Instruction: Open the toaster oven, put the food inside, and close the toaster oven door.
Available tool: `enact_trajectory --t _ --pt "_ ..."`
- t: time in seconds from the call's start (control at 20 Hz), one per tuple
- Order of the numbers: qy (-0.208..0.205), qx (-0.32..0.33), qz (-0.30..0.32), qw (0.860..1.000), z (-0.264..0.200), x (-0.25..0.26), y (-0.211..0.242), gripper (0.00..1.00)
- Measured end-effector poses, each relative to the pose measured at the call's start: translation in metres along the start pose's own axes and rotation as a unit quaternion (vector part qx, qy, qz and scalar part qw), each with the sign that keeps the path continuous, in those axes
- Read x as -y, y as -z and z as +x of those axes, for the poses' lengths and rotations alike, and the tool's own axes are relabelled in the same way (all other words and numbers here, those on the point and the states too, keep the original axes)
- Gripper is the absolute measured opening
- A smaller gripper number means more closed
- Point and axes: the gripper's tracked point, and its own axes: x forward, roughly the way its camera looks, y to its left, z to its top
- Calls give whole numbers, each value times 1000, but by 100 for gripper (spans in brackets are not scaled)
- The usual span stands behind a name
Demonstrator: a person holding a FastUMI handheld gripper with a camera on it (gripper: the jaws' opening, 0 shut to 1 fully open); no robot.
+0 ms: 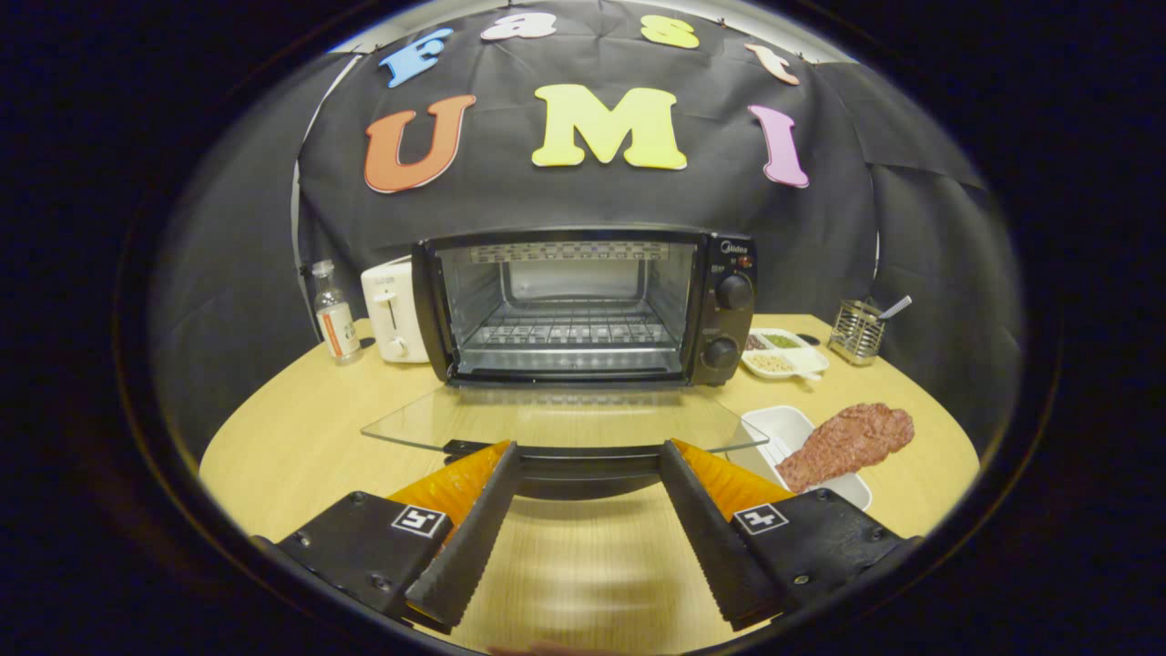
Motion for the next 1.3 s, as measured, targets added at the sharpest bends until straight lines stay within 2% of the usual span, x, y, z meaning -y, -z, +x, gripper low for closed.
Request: enact_trajectory --t 0.2,0.3,0.65,0.75,0.9,1.1,1.3 --pt "3 -73 -7 997 5 1 41 99" --pt "2 -56 -11 998 7 -3 31 99" --pt "-9 -78 -32 996 -10 -3 27 100" --pt "-24 -66 -37 997 -24 -4 10 100" --pt "-22 -32 -58 998 -52 11 -25 100" --pt "-15 16 -87 996 -91 42 -70 99" --pt "-15 39 -89 995 -125 84 -105 100"
